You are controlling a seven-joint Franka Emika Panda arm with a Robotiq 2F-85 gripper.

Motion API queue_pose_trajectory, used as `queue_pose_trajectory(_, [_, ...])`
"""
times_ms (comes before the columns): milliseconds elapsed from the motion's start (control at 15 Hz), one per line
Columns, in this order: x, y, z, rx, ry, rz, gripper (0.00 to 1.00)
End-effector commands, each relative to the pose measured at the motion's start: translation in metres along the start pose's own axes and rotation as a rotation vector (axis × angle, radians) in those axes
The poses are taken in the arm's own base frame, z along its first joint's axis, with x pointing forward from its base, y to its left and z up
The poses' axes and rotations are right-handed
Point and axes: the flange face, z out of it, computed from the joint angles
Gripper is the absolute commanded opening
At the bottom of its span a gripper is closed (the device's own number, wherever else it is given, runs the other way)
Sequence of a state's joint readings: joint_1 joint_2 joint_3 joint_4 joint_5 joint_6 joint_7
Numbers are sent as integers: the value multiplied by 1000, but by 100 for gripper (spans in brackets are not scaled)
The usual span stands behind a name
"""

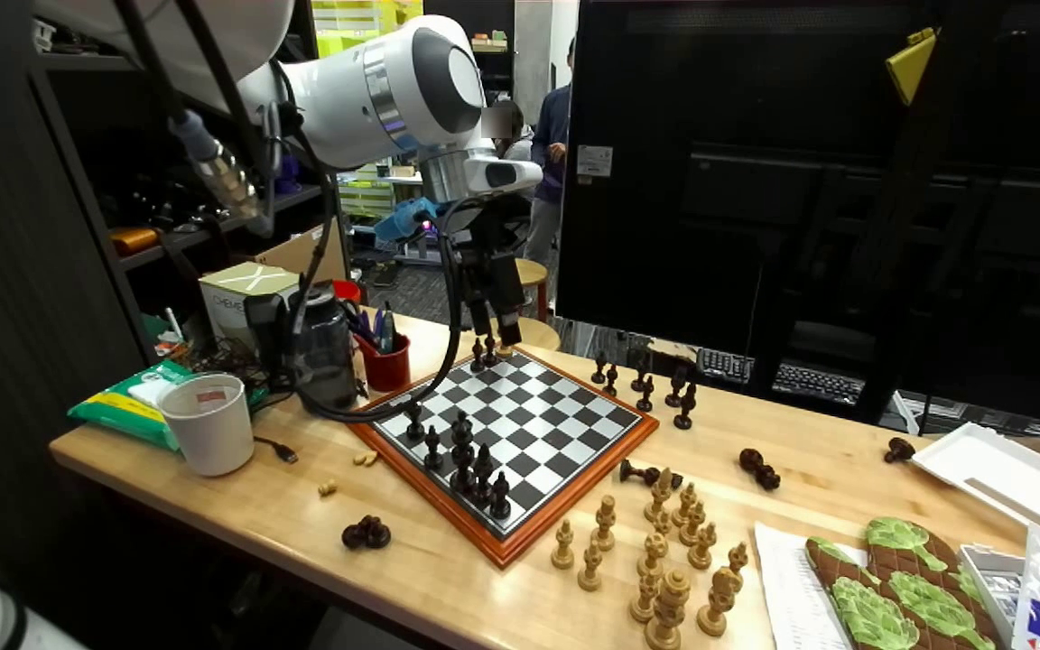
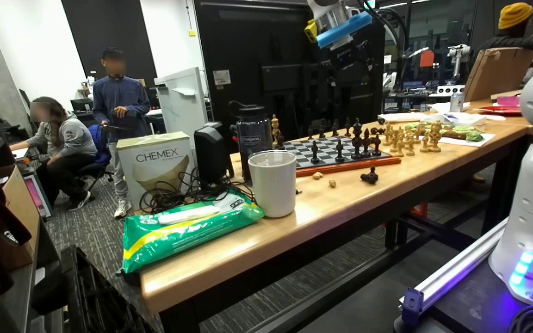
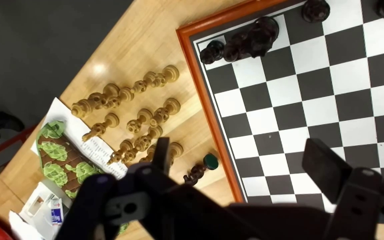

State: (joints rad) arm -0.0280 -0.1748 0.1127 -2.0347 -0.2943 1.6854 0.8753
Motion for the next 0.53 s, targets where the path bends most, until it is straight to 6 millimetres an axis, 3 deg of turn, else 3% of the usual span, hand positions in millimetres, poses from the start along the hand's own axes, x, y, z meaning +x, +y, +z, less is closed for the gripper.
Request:
queue_pose_trajectory(0, [0, 0, 0, 0, -1, 0, 100])
queue_pose_trajectory(267, [8, 1, -3, 0, 14, 74, 100])
queue_pose_trajectory(467, [23, 7, -18, 14, 68, 171, 100])
